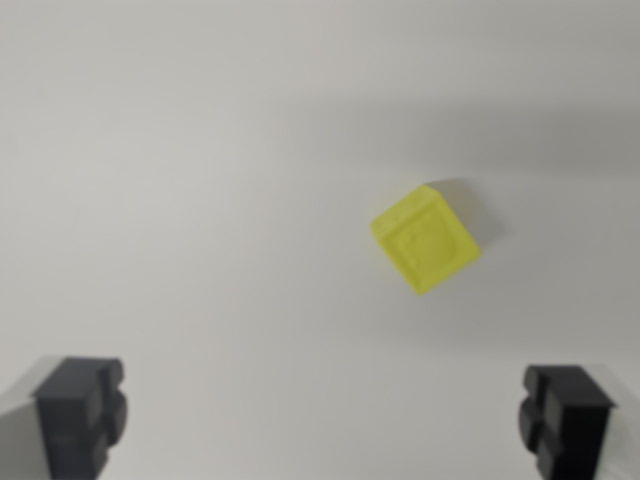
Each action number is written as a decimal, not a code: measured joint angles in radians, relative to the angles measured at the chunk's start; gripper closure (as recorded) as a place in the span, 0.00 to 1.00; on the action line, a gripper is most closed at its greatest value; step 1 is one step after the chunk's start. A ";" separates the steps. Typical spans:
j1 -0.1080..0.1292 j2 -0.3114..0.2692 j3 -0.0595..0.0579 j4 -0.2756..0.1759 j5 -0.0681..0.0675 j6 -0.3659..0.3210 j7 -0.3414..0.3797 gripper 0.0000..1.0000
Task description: Pick yellow cube
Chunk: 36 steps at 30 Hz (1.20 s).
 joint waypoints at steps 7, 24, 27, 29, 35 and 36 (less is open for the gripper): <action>-0.010 0.019 0.000 -0.020 0.004 0.035 -0.058 0.00; -0.033 0.075 0.000 -0.059 0.012 0.117 -0.199 0.00; -0.037 0.086 0.000 -0.064 0.014 0.131 -0.224 0.00; -0.039 0.094 0.000 -0.067 0.015 0.141 -0.240 0.00; -0.048 0.117 0.000 -0.076 0.018 0.169 -0.290 0.00; -0.049 0.121 0.000 -0.077 0.018 0.173 -0.299 0.00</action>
